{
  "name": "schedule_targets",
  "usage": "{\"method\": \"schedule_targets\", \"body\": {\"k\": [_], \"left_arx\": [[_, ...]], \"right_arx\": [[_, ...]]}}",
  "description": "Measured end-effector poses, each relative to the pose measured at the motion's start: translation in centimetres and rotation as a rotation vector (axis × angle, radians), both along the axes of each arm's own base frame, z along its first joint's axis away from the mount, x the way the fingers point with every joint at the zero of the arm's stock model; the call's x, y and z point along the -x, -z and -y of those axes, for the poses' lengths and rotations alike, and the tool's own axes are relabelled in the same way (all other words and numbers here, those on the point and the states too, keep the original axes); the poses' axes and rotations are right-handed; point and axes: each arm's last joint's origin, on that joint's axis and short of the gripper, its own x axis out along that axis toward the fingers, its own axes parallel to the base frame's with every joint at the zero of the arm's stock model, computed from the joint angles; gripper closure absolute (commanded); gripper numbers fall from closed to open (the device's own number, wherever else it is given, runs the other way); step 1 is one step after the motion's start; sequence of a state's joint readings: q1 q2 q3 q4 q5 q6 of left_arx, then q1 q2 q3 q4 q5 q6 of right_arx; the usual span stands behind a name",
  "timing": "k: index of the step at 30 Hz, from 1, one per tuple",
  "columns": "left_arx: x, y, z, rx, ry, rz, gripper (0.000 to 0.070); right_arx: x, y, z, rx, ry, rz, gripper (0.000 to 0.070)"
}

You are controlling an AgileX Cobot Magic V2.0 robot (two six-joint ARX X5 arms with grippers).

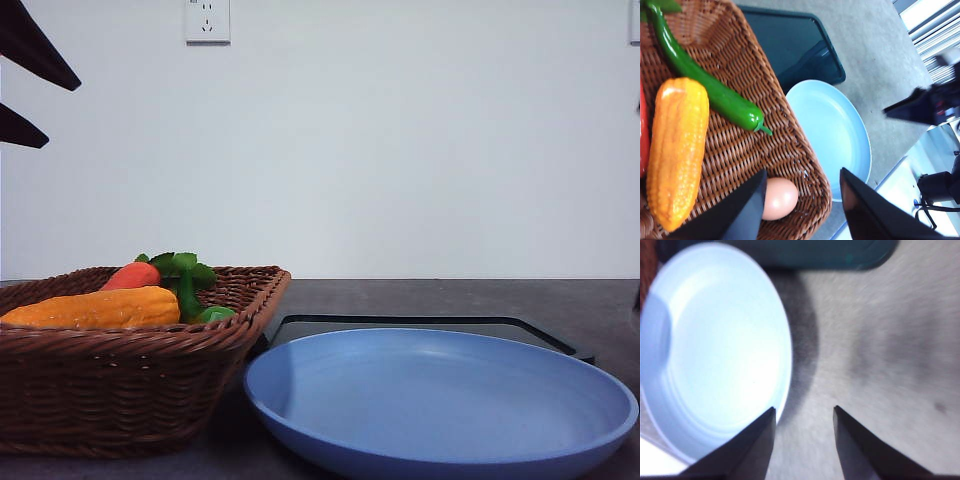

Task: Transfer egg from basket to plate and serve

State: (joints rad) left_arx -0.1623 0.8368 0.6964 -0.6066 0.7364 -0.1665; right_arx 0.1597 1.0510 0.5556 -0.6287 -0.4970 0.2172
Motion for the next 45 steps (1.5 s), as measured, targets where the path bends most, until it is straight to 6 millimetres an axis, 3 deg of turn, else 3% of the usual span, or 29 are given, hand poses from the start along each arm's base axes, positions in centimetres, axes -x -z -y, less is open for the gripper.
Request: {"method": "schedule_targets", "body": {"k": [11, 16, 20, 25, 32, 38, 45], "left_arx": [[0.0, 0.0, 0.0, 0.000, 0.000, 0.000, 0.0395], [0.0, 0.0, 0.0, 0.000, 0.000, 0.000, 0.0396], [0.0, 0.0, 0.0, -0.001, 0.000, -0.004, 0.0396], [0.1, 0.0, 0.1, -0.001, 0.006, -0.004, 0.0391], [0.5, 0.1, 1.2, -0.003, 0.077, -0.012, 0.0236], [1.0, 0.5, 3.3, -0.100, 0.165, 0.025, 0.0237], [0.7, 2.6, 6.5, -0.335, 0.276, 0.057, 0.0239]], "right_arx": [[-2.6, 2.8, -2.4, -0.031, -0.033, -0.011, 0.0472], [-3.0, 3.7, -2.7, -0.043, -0.025, -0.058, 0.0555], [-3.1, 3.9, -2.7, -0.046, -0.023, -0.065, 0.0692], [-3.1, 3.8, -2.7, -0.047, -0.019, -0.064, 0.0700], [-2.4, 2.6, -2.3, -0.051, -0.009, -0.033, 0.0700], [-1.6, 0.4, -1.2, -0.069, 0.034, 0.070, 0.0700], [-0.5, -1.5, -0.4, -0.091, 0.062, 0.160, 0.0700]]}}
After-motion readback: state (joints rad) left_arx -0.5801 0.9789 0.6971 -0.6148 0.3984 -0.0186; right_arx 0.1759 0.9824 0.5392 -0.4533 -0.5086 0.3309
